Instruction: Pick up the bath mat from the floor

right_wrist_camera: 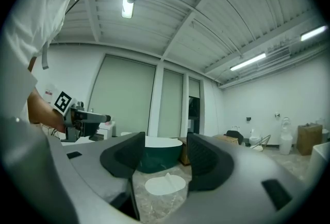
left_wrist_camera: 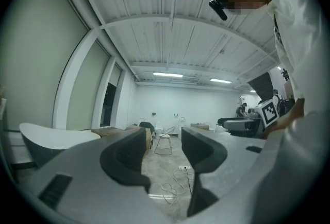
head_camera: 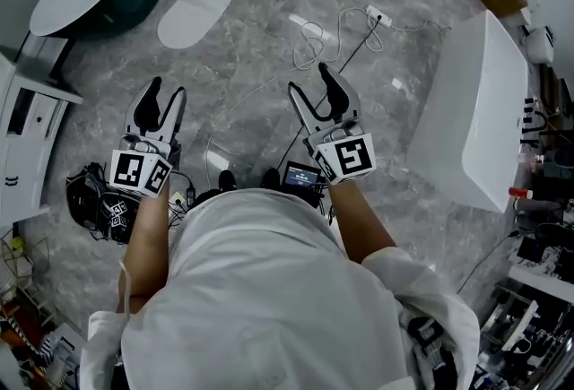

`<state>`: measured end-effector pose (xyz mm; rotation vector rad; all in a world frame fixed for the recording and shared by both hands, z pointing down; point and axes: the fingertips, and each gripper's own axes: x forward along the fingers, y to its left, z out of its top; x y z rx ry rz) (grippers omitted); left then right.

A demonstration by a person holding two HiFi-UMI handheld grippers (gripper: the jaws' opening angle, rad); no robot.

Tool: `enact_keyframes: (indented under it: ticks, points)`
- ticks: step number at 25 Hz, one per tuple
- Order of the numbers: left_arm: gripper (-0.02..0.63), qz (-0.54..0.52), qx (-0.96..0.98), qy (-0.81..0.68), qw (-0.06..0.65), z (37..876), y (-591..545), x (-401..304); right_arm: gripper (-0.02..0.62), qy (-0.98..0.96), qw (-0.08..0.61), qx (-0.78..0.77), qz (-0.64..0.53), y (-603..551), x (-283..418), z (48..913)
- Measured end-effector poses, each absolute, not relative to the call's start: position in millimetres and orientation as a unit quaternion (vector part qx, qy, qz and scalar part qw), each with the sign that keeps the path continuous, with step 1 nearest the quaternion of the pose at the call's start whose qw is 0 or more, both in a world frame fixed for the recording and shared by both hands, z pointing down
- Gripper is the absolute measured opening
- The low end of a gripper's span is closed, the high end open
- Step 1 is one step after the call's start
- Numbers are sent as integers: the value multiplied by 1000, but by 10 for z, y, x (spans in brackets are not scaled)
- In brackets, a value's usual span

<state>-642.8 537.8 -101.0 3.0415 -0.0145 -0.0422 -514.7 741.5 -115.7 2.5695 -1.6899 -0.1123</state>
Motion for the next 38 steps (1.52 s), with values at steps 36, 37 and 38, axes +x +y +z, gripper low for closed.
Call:
enact_keyframes:
  ticks: [36, 37, 38]
  points:
    - [212, -12, 999, -16, 42, -1027, 6011, -6261, 253, -548, -4, 836, -19, 8136, -4953, -889]
    - [212, -11, 999, -17, 42, -1022, 6022, -6244, 253, -549, -5, 836, -18, 8144, -4937, -876]
    - [212, -10, 999, -17, 42, -1015, 6036, -6230, 253, -550, -7, 835, -17, 8154, -4923, -860]
